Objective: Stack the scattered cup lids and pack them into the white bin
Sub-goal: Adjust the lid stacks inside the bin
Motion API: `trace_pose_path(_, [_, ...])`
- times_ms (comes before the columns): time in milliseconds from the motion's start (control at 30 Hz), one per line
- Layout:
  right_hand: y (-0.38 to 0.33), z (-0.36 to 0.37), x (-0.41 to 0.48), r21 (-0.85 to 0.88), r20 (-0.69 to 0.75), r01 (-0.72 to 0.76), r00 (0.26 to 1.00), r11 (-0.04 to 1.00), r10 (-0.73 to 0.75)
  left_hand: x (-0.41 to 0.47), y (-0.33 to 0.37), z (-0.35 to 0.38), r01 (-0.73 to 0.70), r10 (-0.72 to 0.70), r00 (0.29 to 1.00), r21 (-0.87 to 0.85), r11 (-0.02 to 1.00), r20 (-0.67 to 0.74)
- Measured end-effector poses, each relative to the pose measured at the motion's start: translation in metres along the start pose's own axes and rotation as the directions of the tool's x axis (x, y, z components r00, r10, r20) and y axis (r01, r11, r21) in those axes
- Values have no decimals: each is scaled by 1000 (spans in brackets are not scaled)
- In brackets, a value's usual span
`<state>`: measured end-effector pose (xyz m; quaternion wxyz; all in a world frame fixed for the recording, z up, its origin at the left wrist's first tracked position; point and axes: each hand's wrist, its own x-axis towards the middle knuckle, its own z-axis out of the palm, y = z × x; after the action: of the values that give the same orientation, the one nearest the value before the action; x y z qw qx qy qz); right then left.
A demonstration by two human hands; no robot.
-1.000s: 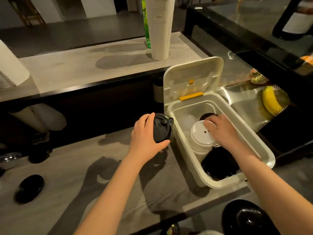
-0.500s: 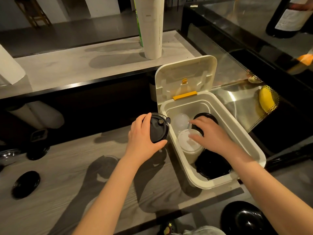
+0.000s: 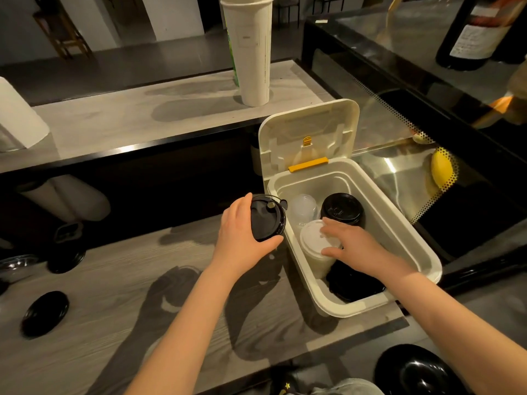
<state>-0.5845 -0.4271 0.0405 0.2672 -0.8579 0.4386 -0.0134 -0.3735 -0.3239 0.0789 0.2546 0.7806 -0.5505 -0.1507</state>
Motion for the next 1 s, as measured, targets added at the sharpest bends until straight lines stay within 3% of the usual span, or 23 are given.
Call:
trace_pose_path(100, [-5,1,-4,-150,21,71,997,986,-68,1,4,0,-13,13,1000,-16,1000,16])
trace_pose_path(167, [-10,-9,-3,-134,-73,112,990,985,-123,4,8,-1,-31,32,999,-28,999,37])
trace_pose_path(233, [-19,-25,2,53,-277,162,950,985,-141,9,16,-3,-76,78,996,-51,996,42])
trace_pose_path(300, [-35,-47,8,322,-377,198,924,926,-67,15,28,-4,-157,159,987,-50,986,38])
trace_pose_path(367, [-49,-67,11,457,-309,175,951,872,-28,19,42,-2,-234,235,971,-31,972,53])
trace_pose_path(467, [-53,-84,14,356,-221,126,974,926,-48,22,55,3,-286,288,956,-42,957,61])
trace_pose_path(600, [-45,-83,14,379,-195,61,981,923,15,19,55,15,-279,282,955,-49,959,86])
trace_pose_path(700, [-23,-84,8,276,-243,0,968,961,70,20,47,27,-309,294,946,102,946,136])
trace_pose_path(767, [-6,-87,-1,223,-213,-52,972,973,101,22,42,36,-371,312,912,216,903,265])
trace_pose_path(867, [13,-90,-18,108,-32,-96,994,990,100,22,38,51,-434,285,850,283,855,442])
trace_pose_path(1000, [20,-73,-25,-110,171,-145,972,983,162,22,36,60,-442,266,837,302,845,479])
